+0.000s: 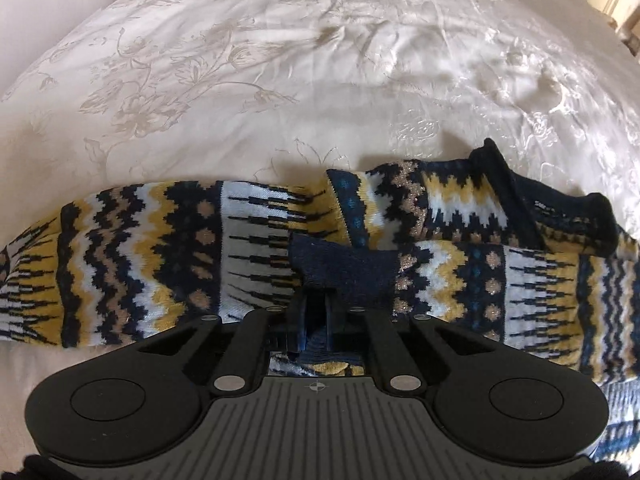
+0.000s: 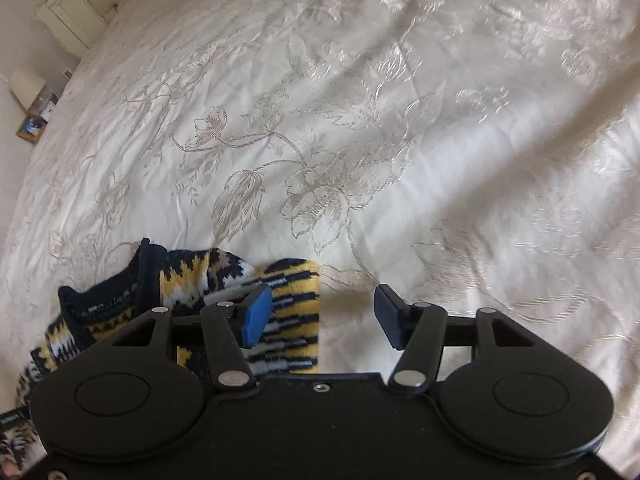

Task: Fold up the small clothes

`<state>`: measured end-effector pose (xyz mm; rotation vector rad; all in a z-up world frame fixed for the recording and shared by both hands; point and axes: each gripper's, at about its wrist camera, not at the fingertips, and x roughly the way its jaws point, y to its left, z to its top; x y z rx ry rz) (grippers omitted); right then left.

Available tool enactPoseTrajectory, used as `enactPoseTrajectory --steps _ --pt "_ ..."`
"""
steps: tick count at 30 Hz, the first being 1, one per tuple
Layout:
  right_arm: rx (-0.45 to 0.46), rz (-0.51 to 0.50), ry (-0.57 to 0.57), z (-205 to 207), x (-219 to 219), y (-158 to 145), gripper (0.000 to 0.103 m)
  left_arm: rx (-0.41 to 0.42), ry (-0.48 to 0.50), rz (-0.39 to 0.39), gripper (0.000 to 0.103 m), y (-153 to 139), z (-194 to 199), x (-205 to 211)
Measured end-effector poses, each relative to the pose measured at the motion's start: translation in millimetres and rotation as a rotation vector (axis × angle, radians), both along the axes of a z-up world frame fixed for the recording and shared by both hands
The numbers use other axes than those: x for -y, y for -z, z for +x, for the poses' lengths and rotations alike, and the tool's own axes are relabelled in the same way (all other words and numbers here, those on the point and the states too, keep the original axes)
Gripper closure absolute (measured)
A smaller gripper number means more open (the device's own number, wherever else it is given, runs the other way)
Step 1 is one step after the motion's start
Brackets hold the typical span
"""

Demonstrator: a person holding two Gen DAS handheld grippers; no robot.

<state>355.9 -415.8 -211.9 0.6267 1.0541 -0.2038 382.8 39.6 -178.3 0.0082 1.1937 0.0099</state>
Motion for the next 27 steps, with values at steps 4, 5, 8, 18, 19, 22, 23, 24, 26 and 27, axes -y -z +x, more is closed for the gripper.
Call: enactPoseTrajectory --steps 4,5,8,18,19,22,23,24,26,27 --pt "-0.01 0.041 -0.016 10 -1 12 0.056 -0.009 0.0 0.012 0.095 3 2 1" --pt "-0.009 0.06 -0.02 12 -3 14 0.091 -0.007 0.005 0.014 0.095 2 2 1" --pt "0.027 -0.008 -0.07 13 -19 -7 0.088 0.006 0.029 0.026 0.095 -2 1 4" --pt "-0.042 -0.236 -0.05 13 -30 -14 0.078 -0.042 0.074 0.072 0.092 18 9 12" --pt "-0.02 -0.278 -0.044 9 -36 -22 0.077 -0.041 0.082 0.075 0.091 18 10 11" --pt "0.057 -0.305 -0.068 -3 -53 -49 0.076 -0.044 0.09 0.063 0.091 17 10 8" --pt "0.08 -0.275 -0.092 -7 -59 -53 0.076 -0.044 0.088 0.061 0.091 18 10 8" --pt "0.084 -0.252 -0.122 -11 -66 -55 0.077 -0.044 0.086 0.059 0.09 18 10 8" --pt "0.058 -0.244 -0.165 -19 -80 -51 0.077 -0.041 0.08 0.067 0.087 16 9 8" --pt "0.043 -0.233 -0.171 -22 -84 -46 0.077 -0.036 0.076 0.074 0.085 15 8 8"
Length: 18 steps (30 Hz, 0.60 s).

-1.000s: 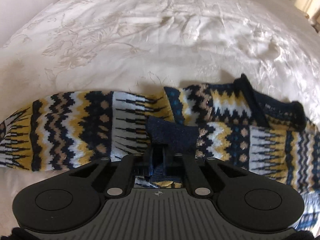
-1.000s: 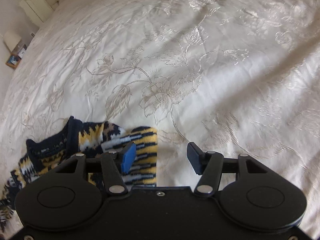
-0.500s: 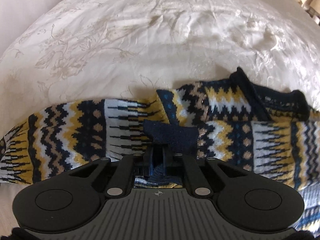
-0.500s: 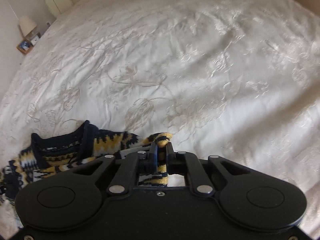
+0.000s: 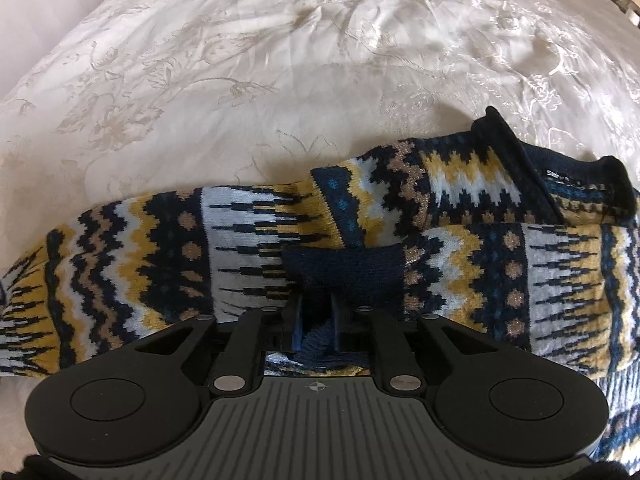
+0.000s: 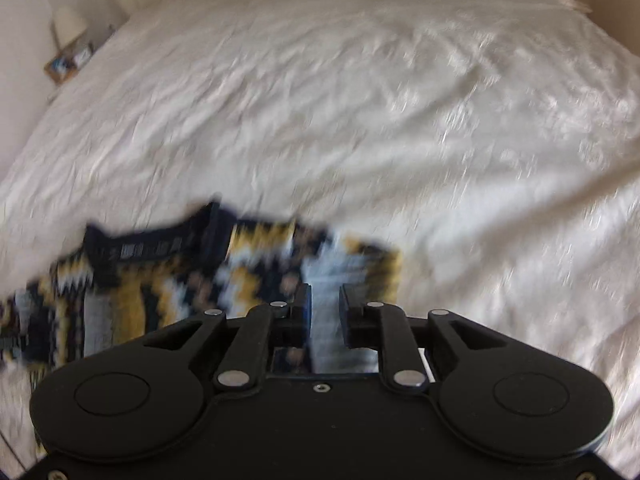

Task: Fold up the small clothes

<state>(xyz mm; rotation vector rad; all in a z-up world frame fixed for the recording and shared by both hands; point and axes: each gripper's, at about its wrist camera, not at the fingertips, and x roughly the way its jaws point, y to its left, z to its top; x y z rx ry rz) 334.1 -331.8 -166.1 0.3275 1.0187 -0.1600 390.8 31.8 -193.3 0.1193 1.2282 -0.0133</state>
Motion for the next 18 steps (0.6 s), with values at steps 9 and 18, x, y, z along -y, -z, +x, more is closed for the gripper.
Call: enactPoseTrajectory --steps 9,18 --pt "-0.169 -0.004 0.019 -20 -5 40 0.08 0.068 -0.031 0.046 0.083 -34 -24 -11" --pt "-0.033 -0.126 0.049 -55 -29 -9 0.024 0.131 -0.039 0.041 0.083 -76 -73 -15"
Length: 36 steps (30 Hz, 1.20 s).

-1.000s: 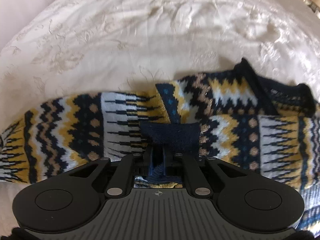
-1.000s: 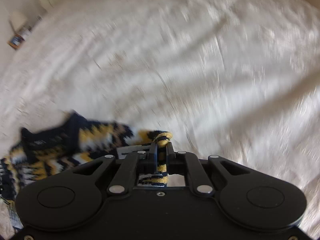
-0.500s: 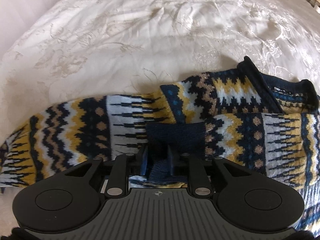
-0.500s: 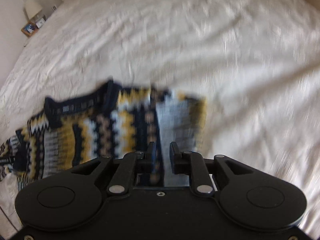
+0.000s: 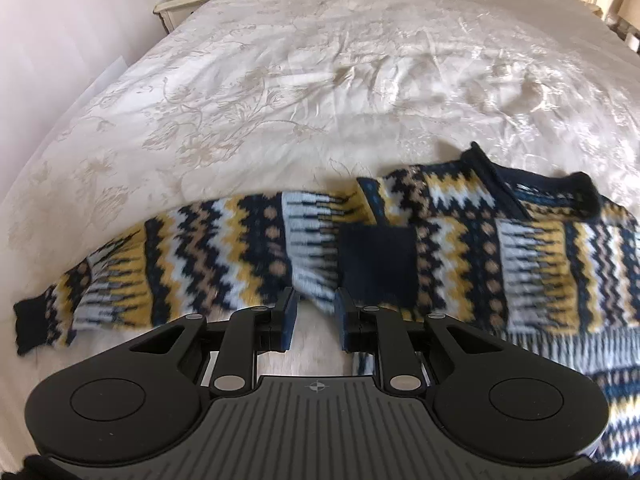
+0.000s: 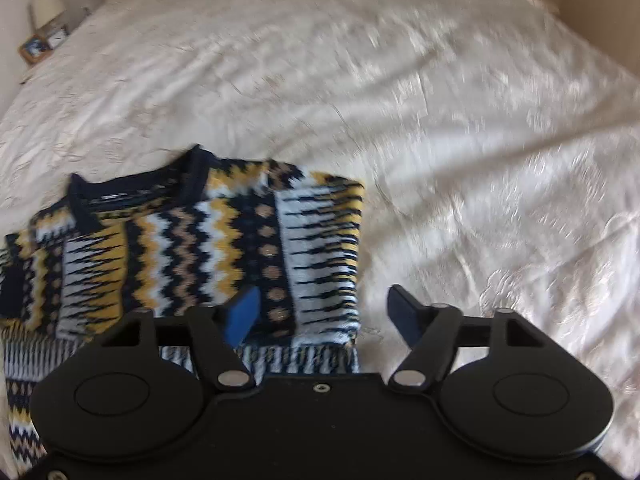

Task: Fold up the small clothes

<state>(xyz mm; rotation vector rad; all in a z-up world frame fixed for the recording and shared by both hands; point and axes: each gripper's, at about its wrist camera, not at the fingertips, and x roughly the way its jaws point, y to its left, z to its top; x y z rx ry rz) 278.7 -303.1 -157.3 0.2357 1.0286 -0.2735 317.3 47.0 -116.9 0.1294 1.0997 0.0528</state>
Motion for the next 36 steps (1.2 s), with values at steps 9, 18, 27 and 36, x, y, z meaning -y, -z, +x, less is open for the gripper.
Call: enactPoseTrajectory --steps 9,18,27,36 --pt "0.011 0.039 -0.107 -44 -41 -15 0.001 -0.022 0.009 -0.019 0.083 -10 -59 19" --pt "-0.013 0.114 -0.166 -93 -58 -19 0.001 -0.064 0.023 -0.035 0.081 -15 -117 51" --pt "-0.058 0.152 -0.272 -130 -77 -17 0.001 -0.1 0.001 -0.038 0.081 -16 -159 72" --pt "-0.056 0.161 -0.389 -141 -84 -21 0.001 -0.097 -0.043 -0.05 0.081 -20 -179 88"
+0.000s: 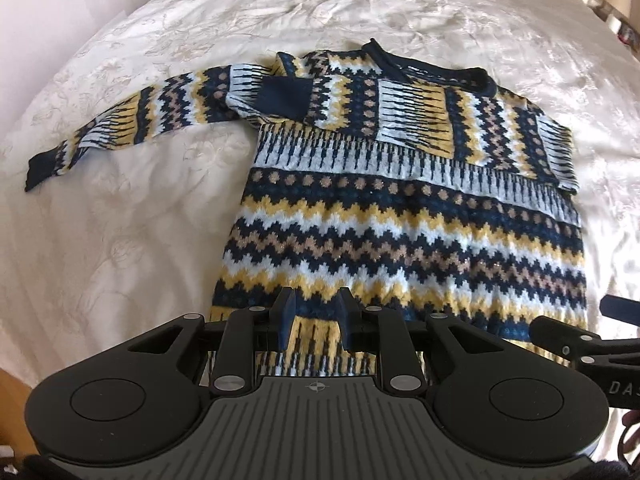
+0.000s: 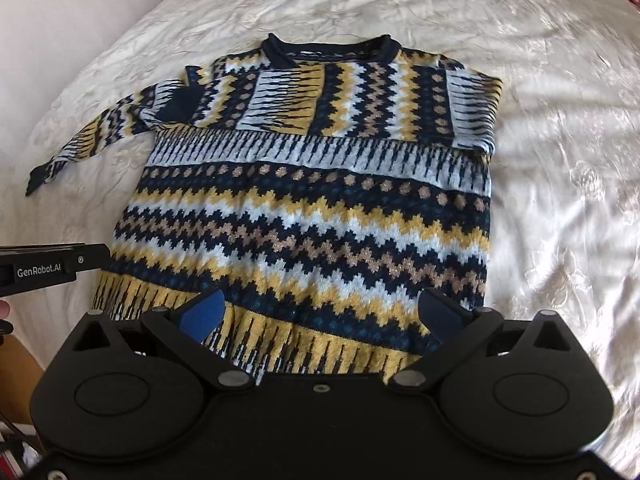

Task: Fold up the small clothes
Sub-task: 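Move the left gripper toward the cuff of the other sleeve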

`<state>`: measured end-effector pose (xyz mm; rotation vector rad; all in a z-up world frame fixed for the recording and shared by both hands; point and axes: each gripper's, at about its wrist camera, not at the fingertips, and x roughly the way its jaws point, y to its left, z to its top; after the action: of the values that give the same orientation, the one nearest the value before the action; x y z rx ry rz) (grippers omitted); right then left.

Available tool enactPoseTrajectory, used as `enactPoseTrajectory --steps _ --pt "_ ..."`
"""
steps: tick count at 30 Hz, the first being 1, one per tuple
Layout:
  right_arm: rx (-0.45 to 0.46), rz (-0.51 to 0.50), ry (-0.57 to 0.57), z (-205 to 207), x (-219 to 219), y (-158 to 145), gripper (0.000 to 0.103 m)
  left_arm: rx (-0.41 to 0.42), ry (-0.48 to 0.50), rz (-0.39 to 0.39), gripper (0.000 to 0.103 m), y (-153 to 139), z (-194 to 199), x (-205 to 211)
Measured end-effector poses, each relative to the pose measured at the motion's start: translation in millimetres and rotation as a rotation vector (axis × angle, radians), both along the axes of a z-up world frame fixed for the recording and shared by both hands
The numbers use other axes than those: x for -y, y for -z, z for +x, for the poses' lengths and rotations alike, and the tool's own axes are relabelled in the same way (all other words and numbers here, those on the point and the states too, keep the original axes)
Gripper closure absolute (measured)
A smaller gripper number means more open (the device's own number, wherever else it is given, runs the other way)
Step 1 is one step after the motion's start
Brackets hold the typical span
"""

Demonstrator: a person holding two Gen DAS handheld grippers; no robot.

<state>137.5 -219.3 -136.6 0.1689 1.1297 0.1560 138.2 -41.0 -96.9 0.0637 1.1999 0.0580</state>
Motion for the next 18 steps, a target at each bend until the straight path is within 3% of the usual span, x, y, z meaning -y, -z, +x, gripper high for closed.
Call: enactPoseTrajectory --steps 6,13,18 --pt "-0.001 0.008 -0.017 4 6 1 0.001 0.005 -0.042 0.007 0.081 -4 -9 -1" --pt "-0.016 -0.007 -0.028 11 -5 3 0.001 0.026 -0.087 -0.008 0.081 -5 -5 -32" --pt "0.03 -0.017 -0.02 11 -23 5 0.001 -0.001 -0.086 -0.11 0.081 3 7 -68"
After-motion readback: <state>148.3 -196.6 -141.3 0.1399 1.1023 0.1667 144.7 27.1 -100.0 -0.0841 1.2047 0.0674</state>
